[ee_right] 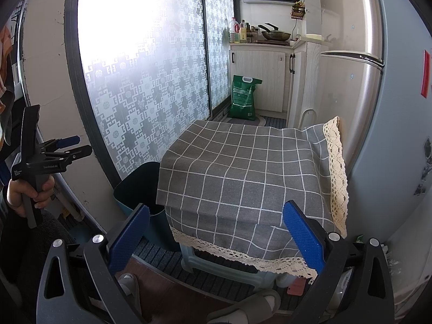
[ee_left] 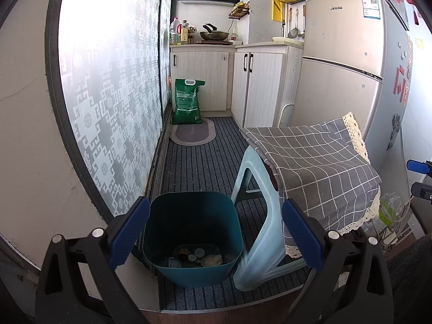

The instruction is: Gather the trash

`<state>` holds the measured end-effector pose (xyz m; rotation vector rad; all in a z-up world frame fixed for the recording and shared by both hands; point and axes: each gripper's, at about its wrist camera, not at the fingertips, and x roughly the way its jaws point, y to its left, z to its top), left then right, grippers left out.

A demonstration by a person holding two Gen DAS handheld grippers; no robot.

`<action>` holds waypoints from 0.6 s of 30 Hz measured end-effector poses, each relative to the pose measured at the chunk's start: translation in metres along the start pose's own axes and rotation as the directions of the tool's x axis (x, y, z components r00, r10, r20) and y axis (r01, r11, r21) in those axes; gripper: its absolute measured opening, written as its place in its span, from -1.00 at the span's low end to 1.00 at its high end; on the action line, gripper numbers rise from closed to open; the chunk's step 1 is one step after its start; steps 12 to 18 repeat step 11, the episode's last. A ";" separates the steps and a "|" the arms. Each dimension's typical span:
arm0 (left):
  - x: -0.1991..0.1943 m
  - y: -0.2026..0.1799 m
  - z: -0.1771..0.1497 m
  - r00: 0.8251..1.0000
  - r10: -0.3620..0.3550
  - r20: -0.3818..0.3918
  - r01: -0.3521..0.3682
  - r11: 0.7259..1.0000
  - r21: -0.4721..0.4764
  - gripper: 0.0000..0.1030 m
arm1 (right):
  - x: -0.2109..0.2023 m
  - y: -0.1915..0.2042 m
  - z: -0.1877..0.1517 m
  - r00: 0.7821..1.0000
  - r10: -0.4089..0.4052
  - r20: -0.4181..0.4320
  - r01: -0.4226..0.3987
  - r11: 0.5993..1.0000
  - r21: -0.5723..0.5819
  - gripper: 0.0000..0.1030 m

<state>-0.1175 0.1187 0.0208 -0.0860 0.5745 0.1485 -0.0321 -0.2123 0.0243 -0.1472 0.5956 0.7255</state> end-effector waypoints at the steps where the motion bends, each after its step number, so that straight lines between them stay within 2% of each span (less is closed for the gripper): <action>1: 0.000 0.000 0.000 1.000 0.000 -0.001 0.000 1.000 -0.001 0.94 | 0.000 0.000 0.000 1.000 0.000 0.000 0.000 1.000 0.000 0.94; 18: 0.002 0.005 -0.001 1.000 0.007 -0.015 -0.007 1.000 -0.001 0.94 | 0.000 0.000 0.000 1.000 0.000 -0.001 0.000 1.000 0.000 0.94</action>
